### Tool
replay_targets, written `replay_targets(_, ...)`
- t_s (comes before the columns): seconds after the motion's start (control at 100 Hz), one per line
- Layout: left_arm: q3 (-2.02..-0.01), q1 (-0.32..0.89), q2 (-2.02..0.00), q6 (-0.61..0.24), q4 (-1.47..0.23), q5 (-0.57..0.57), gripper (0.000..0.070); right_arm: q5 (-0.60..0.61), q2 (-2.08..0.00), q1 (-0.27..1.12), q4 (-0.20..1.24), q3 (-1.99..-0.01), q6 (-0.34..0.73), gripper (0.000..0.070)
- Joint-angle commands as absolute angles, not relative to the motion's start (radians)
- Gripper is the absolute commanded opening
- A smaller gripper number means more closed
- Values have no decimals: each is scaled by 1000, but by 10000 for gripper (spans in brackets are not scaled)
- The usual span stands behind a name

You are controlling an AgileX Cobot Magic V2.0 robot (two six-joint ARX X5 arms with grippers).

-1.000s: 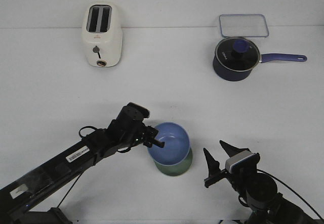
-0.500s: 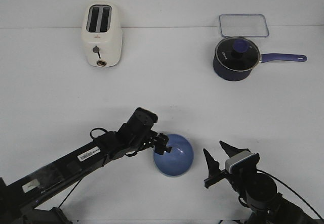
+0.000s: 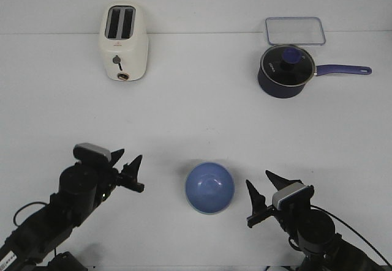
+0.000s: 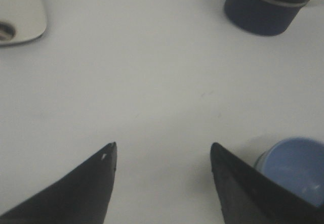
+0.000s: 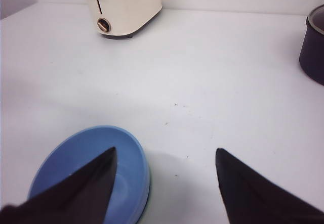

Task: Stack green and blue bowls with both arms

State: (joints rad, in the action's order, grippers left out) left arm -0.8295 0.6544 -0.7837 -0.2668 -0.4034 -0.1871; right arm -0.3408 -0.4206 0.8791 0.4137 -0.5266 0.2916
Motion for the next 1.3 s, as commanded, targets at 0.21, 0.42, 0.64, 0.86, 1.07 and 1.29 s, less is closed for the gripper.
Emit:
replay_targets(0.21, -586, 654, -610, -361, -395, -195, 15, -342, -427, 891, 424, -529, 279, 12)
replay_targets(0.42, -587, 655, -588, -356, -386, -194, 15, -341, -424, 891, 413, -529, 297, 10)
replay_targets(0.64, -587, 655, -550, -356, -327, -194, 15, -341, -424, 891, 392, -529, 297, 10)
replay_targets(0.86, -587, 655, -508, -356, -234, -194, 15, -341, -424, 891, 392, -529, 297, 10)
replay_targets(1.07, -532, 497, -380, -113, -171, -134, 15, -341, -424, 891, 391, -529, 297, 10)
replay_targets(1.29, -237, 106, -140, 27, -29, -98, 15, -341, -424, 891, 390, -529, 297, 10)
